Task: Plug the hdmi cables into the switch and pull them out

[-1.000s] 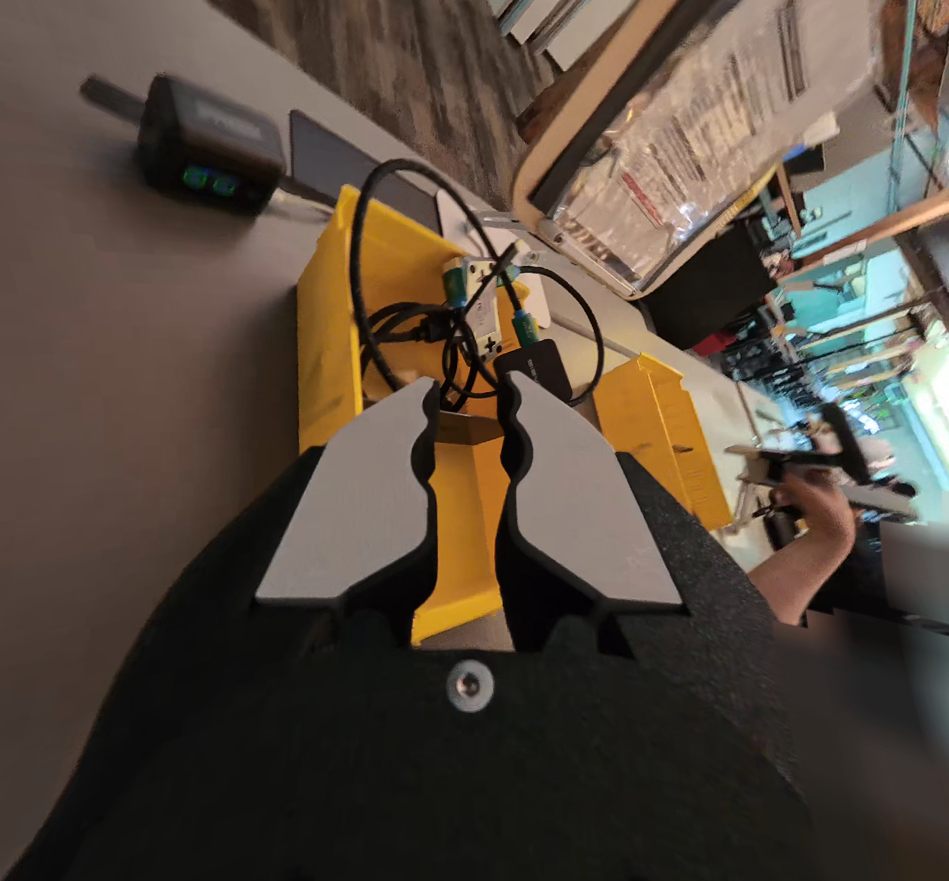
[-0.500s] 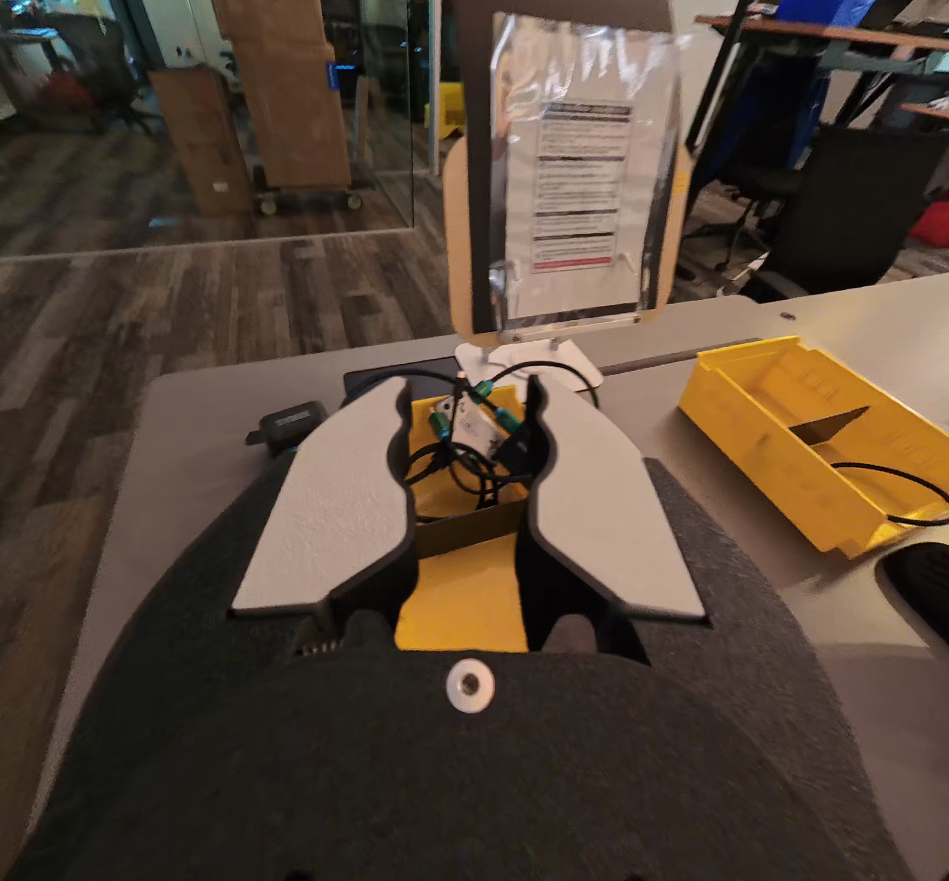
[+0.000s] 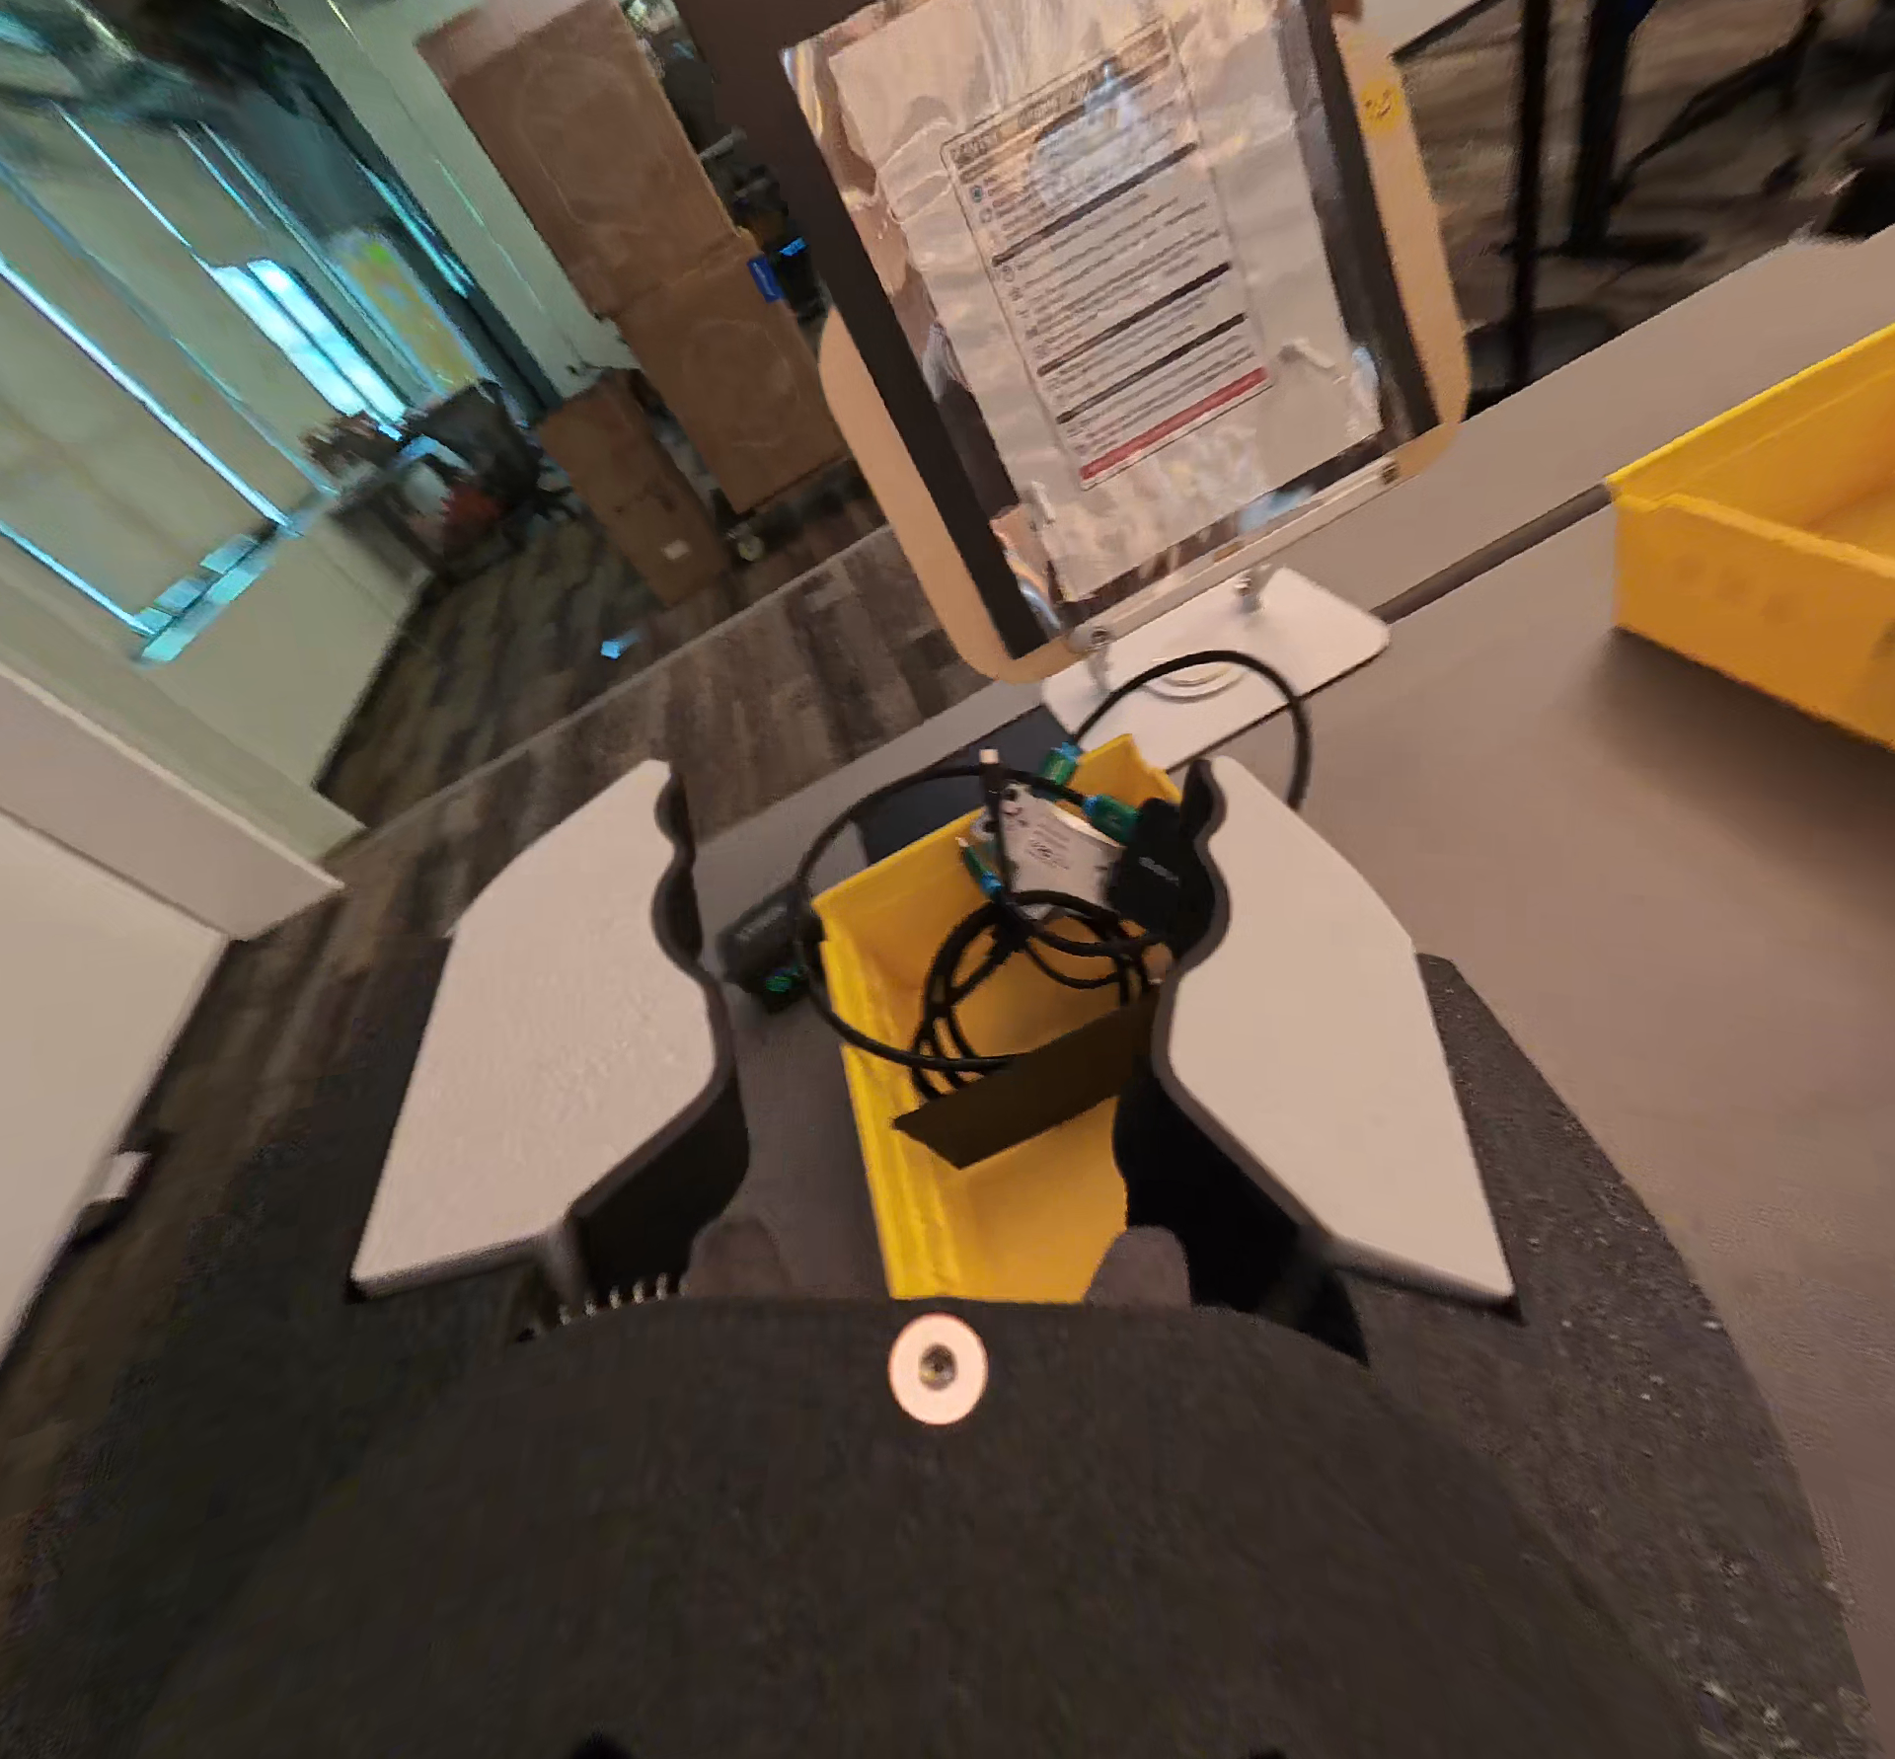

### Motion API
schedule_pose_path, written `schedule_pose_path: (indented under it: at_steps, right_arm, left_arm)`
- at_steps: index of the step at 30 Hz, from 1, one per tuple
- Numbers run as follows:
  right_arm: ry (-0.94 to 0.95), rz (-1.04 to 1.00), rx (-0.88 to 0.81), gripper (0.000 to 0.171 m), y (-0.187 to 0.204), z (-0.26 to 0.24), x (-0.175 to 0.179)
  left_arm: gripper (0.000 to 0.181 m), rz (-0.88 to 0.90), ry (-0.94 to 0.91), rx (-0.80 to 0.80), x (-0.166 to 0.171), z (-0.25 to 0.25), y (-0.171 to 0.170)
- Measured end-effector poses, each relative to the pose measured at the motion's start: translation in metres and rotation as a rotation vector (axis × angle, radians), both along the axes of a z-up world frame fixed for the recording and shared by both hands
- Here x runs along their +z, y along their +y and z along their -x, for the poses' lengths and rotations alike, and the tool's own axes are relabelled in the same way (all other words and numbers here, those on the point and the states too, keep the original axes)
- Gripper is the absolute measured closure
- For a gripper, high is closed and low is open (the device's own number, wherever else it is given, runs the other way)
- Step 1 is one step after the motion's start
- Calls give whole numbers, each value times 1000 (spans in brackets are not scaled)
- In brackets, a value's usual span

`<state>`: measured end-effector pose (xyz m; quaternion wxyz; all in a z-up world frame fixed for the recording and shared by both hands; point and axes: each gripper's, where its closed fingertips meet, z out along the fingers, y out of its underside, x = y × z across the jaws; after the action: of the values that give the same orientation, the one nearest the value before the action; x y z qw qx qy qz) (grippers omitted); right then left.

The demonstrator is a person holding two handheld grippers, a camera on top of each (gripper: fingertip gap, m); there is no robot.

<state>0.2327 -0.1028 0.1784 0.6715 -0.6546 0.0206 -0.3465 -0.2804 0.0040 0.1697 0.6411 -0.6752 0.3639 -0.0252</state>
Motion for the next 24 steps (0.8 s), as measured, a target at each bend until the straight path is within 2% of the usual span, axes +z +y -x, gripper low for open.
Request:
schedule_pose_path:
  at_steps: [3, 6, 12, 15, 24]
  right_arm:
    - [-38, 2, 43, 86, 6, 10, 0]
    - [-66, -9, 107, 85, 12, 24, 0]
    - [-160, 8, 175, 87, 26, 50, -5]
    - [-191, 32, 186, 89, 30, 59, -9]
    - [-271, 48, 236, 97, 34, 77, -11]
  left_arm:
    - [85, -165, 91, 31, 3, -19, 3]
    - [83, -228, 171, 90, -3, -39, 11]
    - [87, -371, 502, 342, -25, -66, 42]
    - [90, -303, 546, 430, -44, -72, 58]
    - [91, -210, 511, 426, -77, -82, 80]
